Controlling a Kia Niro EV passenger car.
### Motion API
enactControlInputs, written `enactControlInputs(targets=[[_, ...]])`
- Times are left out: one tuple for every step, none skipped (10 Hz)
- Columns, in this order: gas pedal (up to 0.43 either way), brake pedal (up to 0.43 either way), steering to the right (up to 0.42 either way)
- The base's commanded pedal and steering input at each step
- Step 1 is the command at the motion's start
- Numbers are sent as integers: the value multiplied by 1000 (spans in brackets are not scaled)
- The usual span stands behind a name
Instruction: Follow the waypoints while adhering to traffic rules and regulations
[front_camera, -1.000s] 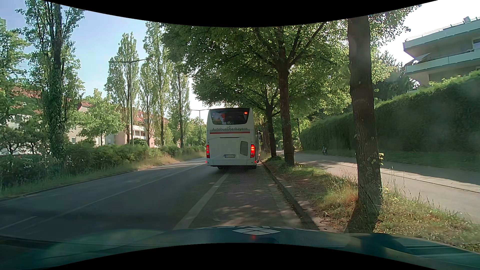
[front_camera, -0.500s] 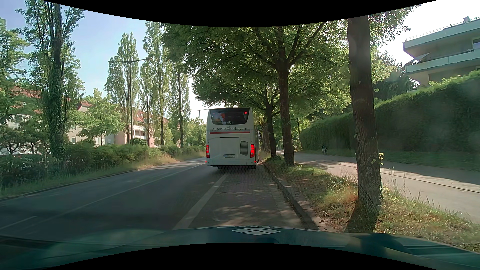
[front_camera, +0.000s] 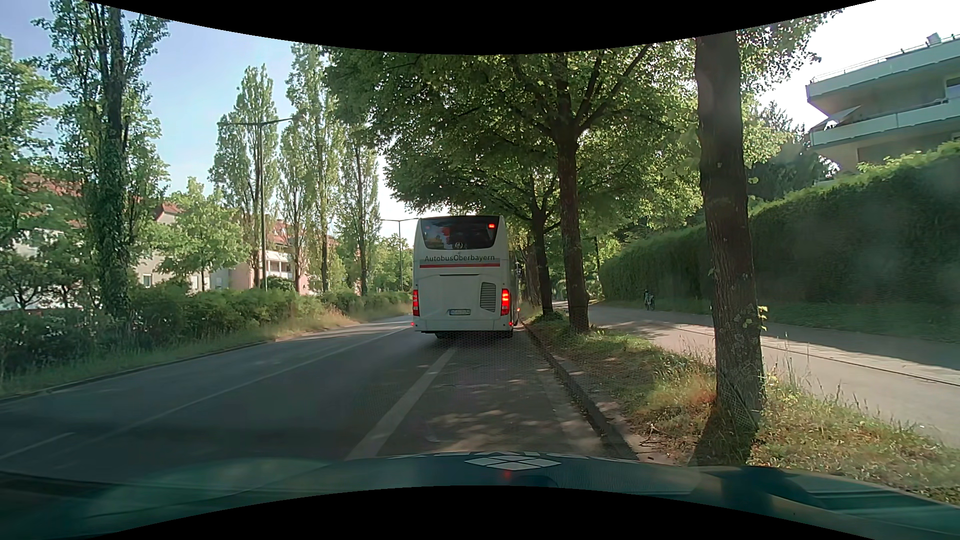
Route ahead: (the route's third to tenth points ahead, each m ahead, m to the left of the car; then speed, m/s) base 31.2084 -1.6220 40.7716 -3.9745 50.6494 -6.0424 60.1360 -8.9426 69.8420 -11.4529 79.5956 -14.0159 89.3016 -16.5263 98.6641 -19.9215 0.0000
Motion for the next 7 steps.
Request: enactControlInputs(targets=[[0, 500, -36], [0, 494, -36], [0, 494, -36], [0, 494, -36], [0, 494, -36], [0, 494, -36], [0, 494, -36]])
